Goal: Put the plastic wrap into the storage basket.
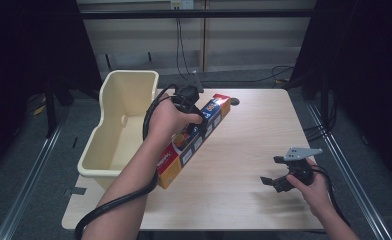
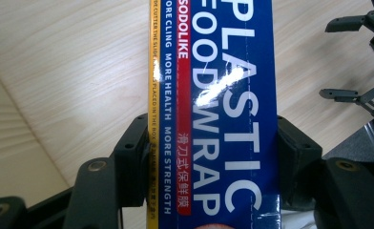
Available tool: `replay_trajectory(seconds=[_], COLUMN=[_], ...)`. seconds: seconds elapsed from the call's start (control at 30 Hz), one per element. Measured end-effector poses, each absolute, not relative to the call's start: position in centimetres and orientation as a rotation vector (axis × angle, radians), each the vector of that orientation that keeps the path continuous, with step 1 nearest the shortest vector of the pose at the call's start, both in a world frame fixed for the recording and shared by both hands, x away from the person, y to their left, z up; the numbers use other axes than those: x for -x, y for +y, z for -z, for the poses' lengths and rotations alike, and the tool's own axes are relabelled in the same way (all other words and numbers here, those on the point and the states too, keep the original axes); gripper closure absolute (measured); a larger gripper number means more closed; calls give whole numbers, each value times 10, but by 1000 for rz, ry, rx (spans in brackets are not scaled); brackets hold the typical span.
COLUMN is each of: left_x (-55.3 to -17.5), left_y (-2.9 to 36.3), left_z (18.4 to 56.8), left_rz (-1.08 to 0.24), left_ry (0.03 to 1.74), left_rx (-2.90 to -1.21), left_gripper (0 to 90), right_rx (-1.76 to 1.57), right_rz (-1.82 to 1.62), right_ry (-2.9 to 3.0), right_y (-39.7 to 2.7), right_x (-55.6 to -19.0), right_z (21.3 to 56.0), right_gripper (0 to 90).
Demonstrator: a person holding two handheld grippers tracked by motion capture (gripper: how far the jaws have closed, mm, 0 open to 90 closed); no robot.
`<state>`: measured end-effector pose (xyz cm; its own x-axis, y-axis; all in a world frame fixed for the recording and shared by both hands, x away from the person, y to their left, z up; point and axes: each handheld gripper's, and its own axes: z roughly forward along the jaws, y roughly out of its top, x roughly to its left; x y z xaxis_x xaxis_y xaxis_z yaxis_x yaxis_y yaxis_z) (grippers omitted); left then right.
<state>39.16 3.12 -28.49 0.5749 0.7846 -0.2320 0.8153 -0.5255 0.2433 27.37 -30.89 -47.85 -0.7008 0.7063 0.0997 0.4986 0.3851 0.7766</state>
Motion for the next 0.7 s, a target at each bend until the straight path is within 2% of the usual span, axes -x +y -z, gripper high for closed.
replay_trajectory(seconds=[0.7], left_x=[-393], left_y=[60], left_z=[253], left_rz=[125], left_ry=[1385], left_rx=[-2442], left_gripper=[410], right_rx=[-1068], right_rz=[-1218], right_ry=[2394], right_y=[-308], right_x=[-273], right_z=[479], right_gripper=[19])
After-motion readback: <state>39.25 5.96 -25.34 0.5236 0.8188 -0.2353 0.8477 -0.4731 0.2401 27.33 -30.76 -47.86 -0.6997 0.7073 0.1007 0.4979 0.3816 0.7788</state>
